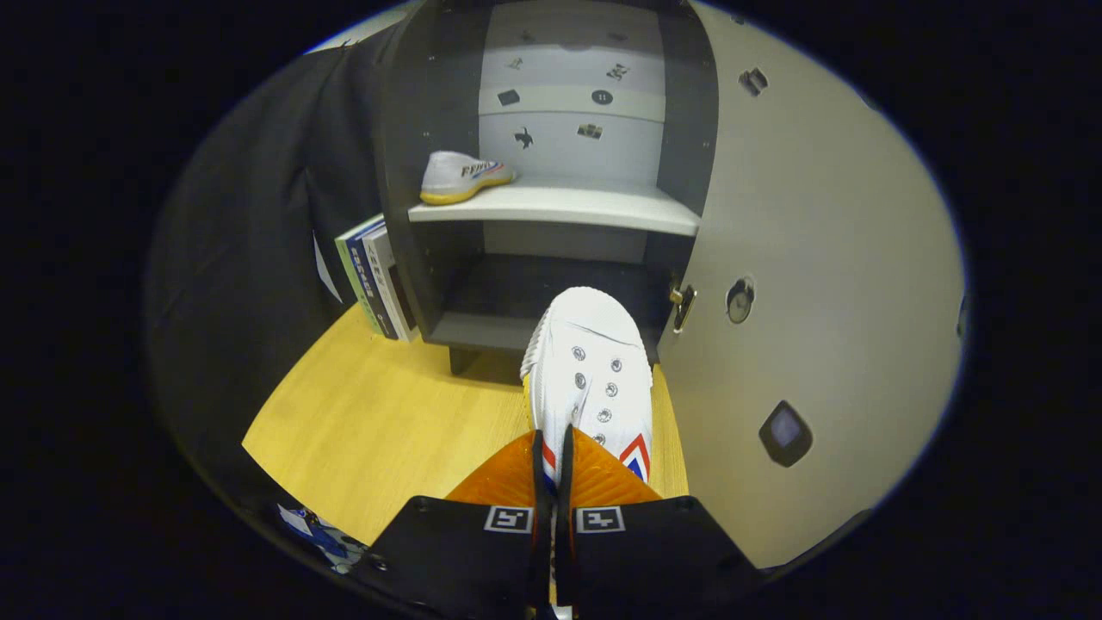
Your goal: Open the shoe cabinet door, grab the shoes and put them into the shoe cabinet, then close the shoe cabinet door.
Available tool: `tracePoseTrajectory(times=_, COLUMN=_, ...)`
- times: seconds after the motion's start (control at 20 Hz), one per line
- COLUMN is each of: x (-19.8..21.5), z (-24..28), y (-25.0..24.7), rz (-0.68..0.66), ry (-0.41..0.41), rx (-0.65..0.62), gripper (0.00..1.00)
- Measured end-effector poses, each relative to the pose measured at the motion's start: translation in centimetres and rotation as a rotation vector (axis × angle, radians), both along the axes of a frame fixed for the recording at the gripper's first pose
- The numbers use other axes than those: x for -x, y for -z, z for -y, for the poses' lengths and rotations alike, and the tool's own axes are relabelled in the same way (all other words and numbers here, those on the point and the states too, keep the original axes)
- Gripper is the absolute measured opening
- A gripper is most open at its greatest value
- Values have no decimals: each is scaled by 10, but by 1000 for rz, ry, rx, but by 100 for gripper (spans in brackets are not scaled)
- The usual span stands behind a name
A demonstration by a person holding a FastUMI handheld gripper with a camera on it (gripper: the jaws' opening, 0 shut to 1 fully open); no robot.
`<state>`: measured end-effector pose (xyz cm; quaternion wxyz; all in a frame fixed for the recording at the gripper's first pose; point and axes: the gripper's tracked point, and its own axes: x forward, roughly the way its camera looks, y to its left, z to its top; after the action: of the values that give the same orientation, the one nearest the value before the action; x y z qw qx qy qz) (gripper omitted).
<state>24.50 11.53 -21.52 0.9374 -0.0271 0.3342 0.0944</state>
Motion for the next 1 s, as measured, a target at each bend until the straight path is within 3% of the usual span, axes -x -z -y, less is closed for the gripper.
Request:
tracePoseTrajectory(times=0.25, x=5, z=7, y=-95, rz=148, ry=-10, rx=-47, gripper=4)
tracePoseTrajectory(times=0.55, x=-91, z=19, y=-175, rz=294, ry=30, rx=-10, gripper=4)
tracePoseTrajectory(times=1.0, x=-255, z=26, y=-159, rz=259, ry=108, rx=9, gripper=4)
